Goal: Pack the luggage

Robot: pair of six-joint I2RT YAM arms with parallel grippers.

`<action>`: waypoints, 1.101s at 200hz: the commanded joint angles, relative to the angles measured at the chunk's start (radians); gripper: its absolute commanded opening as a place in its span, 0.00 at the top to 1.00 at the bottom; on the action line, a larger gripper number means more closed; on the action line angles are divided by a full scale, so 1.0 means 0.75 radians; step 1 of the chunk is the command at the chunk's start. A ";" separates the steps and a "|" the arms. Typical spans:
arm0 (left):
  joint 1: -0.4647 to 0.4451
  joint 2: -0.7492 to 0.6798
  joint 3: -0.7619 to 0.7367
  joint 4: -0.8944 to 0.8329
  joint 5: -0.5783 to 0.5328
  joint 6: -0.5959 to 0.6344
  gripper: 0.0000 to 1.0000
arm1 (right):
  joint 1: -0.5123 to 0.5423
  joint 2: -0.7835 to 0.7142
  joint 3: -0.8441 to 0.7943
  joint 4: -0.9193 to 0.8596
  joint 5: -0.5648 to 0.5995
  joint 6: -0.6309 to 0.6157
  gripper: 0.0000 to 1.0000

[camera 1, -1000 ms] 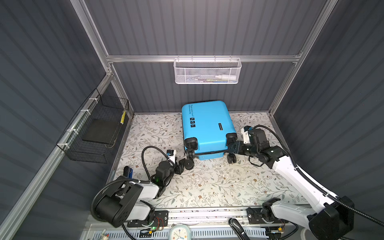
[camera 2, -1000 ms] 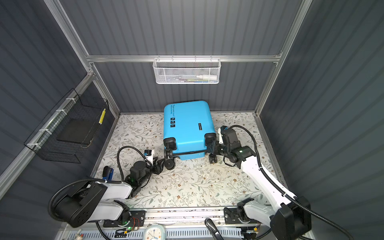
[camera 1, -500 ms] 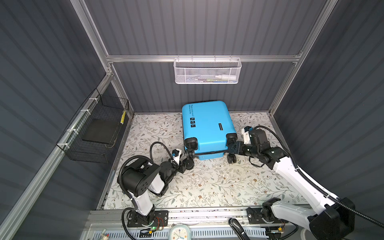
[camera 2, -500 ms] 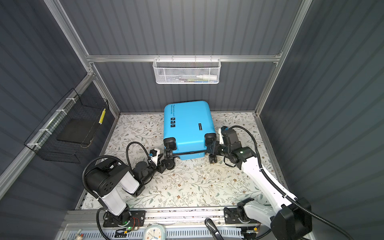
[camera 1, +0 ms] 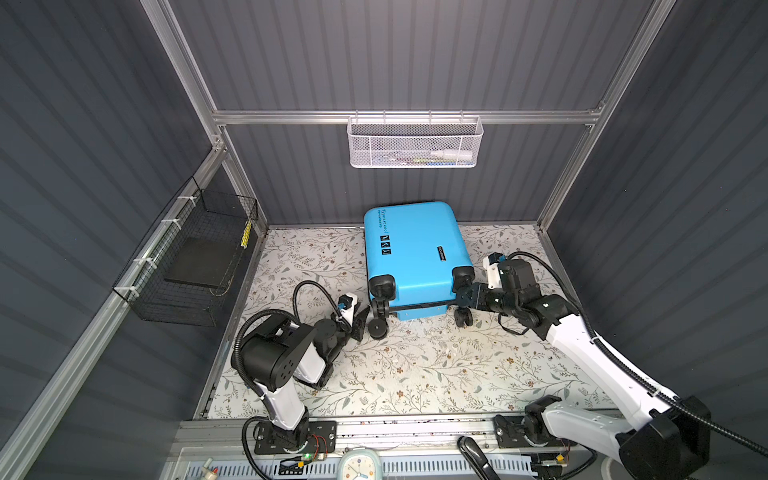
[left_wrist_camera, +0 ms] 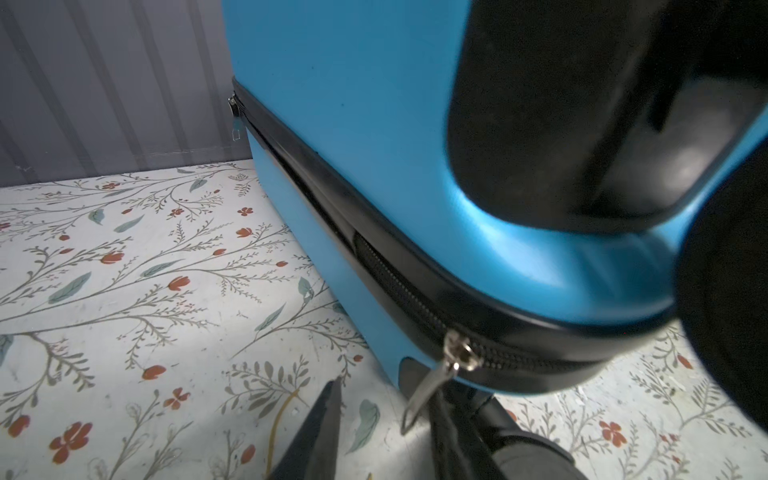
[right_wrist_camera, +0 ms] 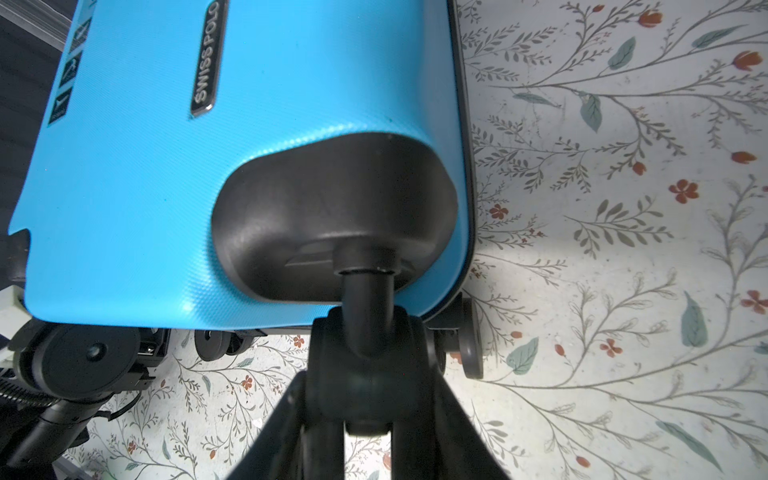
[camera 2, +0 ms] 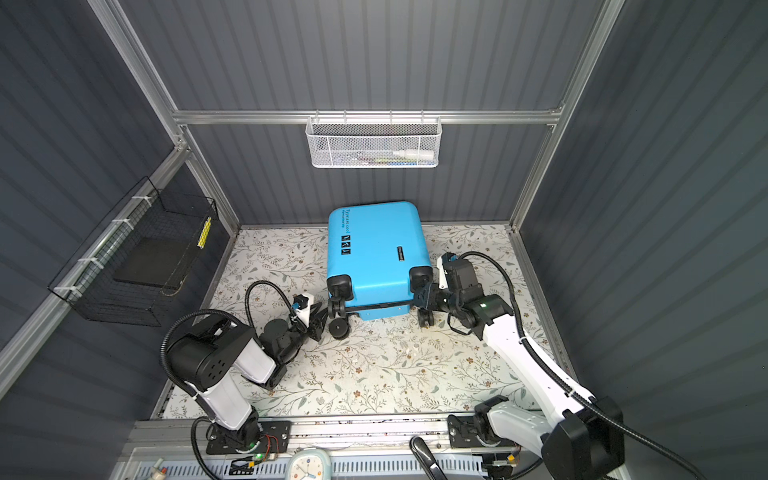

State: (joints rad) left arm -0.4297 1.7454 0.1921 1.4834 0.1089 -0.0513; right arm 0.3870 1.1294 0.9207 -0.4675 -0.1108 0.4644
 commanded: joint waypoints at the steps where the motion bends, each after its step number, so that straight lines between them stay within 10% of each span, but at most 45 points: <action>1: 0.007 0.015 0.039 0.036 0.064 0.038 0.64 | 0.001 0.004 -0.056 -0.171 -0.047 -0.018 1.00; 220: 0.002 -0.178 0.144 -0.384 0.115 0.211 0.81 | -0.021 0.001 -0.066 -0.173 -0.054 -0.018 1.00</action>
State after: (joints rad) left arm -0.4229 1.6371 0.2565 1.2232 0.1768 0.0635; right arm 0.3717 1.1225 0.9092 -0.4553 -0.1352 0.4599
